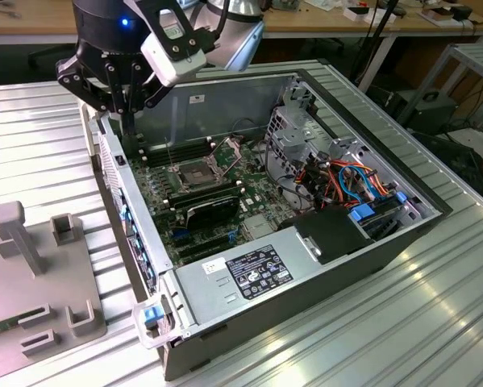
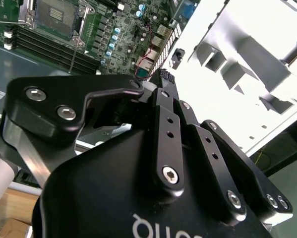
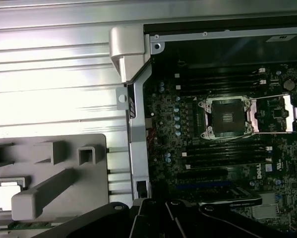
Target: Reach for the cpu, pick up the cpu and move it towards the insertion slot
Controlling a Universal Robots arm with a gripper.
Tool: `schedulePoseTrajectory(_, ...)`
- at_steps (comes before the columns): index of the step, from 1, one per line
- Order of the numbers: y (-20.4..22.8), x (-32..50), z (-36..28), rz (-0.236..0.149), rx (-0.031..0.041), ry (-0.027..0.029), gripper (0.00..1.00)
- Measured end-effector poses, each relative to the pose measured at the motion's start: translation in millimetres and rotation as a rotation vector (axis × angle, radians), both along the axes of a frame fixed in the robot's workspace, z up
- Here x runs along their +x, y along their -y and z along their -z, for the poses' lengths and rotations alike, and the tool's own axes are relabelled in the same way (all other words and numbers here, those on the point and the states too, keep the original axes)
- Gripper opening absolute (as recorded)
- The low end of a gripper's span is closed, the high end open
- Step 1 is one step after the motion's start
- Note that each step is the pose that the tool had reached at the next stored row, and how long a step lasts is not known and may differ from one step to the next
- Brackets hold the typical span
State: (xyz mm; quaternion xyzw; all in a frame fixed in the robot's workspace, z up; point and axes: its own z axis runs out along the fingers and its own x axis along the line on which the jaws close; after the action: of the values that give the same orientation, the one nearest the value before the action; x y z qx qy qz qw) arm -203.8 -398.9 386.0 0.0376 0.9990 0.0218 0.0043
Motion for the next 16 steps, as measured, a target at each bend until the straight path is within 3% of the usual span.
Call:
schedulePoseTrajectory(10, 0.0, -19.1, 1.3, 0.0, -0.0001, 0.0, 0.11)
schedulePoseTrajectory(16, 0.0, -37.8, 2.5, 0.0, -0.0001, 0.0, 0.11)
